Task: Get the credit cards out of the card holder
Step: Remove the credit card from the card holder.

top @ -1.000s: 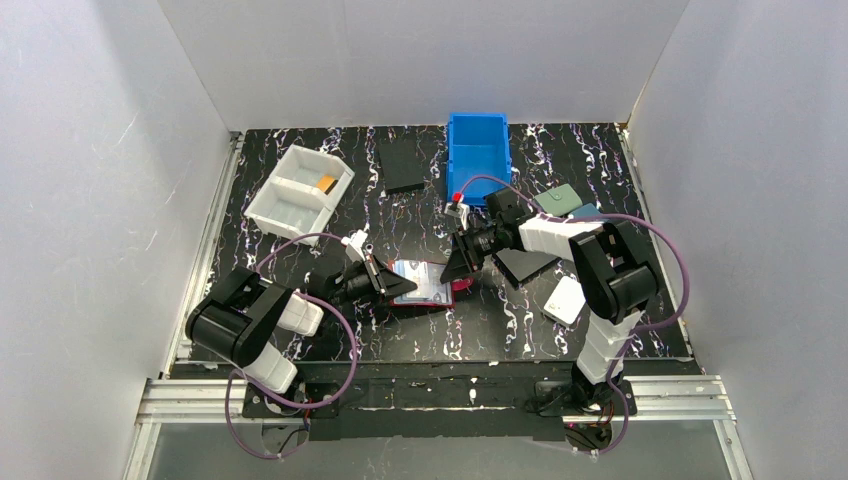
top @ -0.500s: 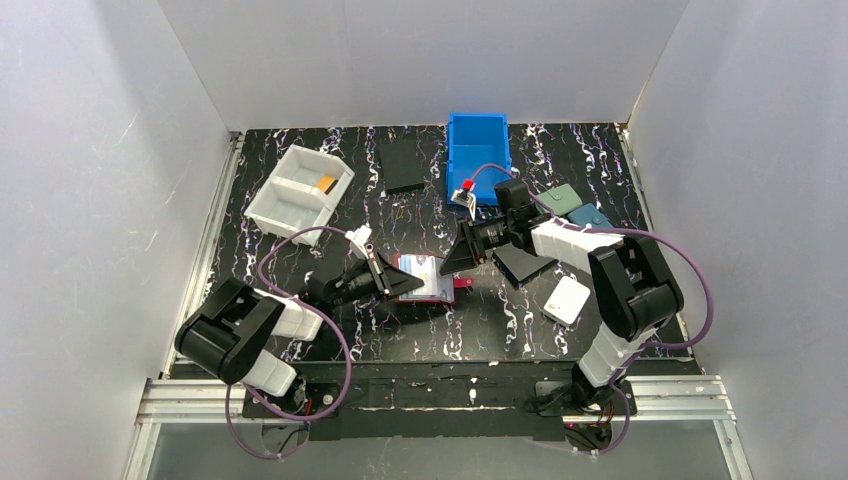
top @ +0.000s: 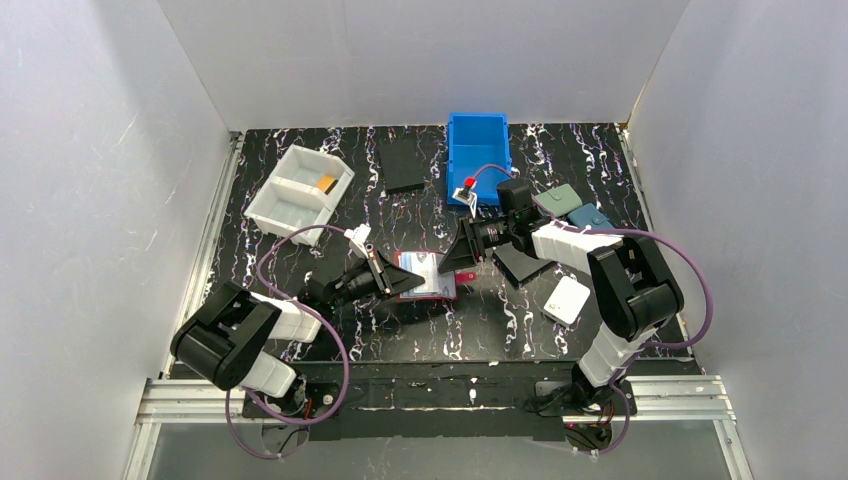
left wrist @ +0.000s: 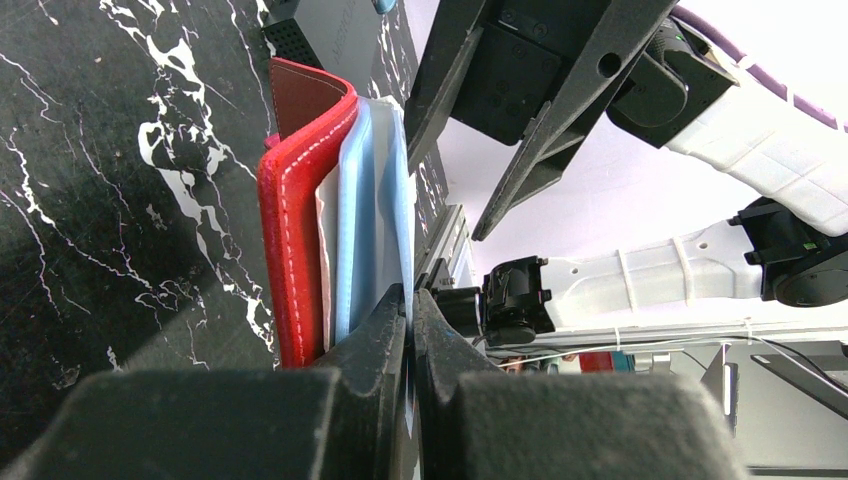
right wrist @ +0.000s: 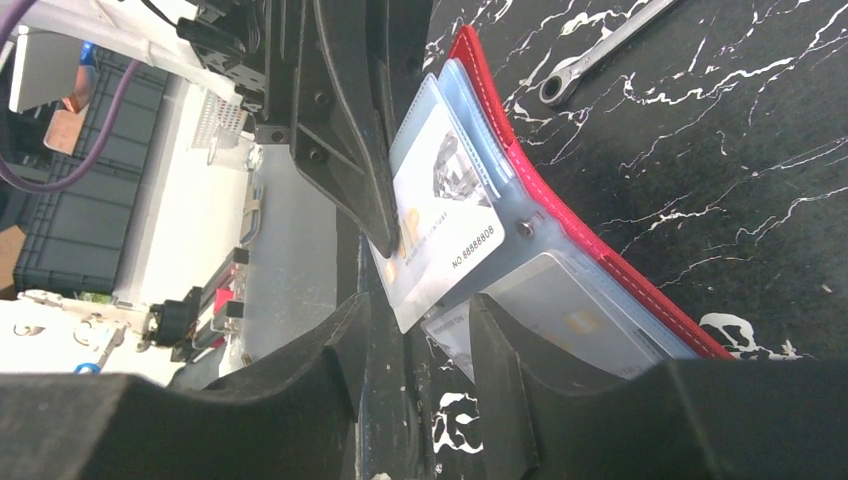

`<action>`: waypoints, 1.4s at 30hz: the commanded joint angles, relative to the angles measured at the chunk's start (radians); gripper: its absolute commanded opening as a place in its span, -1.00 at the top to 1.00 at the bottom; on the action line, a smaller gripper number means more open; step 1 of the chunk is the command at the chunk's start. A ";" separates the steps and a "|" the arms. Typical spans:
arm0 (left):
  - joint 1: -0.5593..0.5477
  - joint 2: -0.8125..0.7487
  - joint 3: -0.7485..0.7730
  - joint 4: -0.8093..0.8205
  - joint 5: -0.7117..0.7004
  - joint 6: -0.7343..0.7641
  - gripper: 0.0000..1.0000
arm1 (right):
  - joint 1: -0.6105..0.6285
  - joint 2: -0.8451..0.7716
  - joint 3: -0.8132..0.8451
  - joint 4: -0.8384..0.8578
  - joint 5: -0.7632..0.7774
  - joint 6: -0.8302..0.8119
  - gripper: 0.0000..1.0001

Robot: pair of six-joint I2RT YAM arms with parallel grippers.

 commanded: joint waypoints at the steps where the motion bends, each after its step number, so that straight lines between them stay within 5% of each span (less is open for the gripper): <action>1: -0.015 -0.041 0.029 0.053 -0.008 0.017 1.00 | -0.003 0.002 -0.011 0.068 -0.022 0.041 -0.02; 12: -0.045 -0.001 0.063 0.070 -0.022 0.010 1.00 | 0.008 0.019 -0.024 0.124 -0.016 0.112 0.01; 15: -0.045 -0.001 0.054 0.070 -0.031 0.012 1.00 | 0.008 0.021 -0.022 0.124 -0.010 0.119 0.28; 19: -0.045 -0.003 0.034 0.072 -0.046 0.018 0.98 | 0.007 0.030 -0.020 0.124 -0.012 0.122 0.97; 25: -0.031 -0.013 0.003 0.082 -0.068 0.004 0.43 | 0.006 0.043 -0.012 0.084 -0.009 0.082 0.97; 30: -0.004 -0.008 -0.026 0.125 -0.061 -0.017 0.32 | 0.005 0.052 -0.006 0.051 -0.006 0.048 0.97; 33: 0.007 -0.006 -0.039 0.132 -0.063 -0.025 0.41 | 0.003 0.062 -0.004 0.042 -0.008 0.038 0.97; 39: 0.024 0.010 -0.054 0.145 -0.058 -0.026 0.93 | -0.002 0.079 0.007 -0.008 0.011 -0.012 0.97; 42: 0.043 0.026 -0.074 0.152 -0.066 -0.025 1.00 | -0.016 0.102 0.026 -0.106 0.057 -0.089 0.97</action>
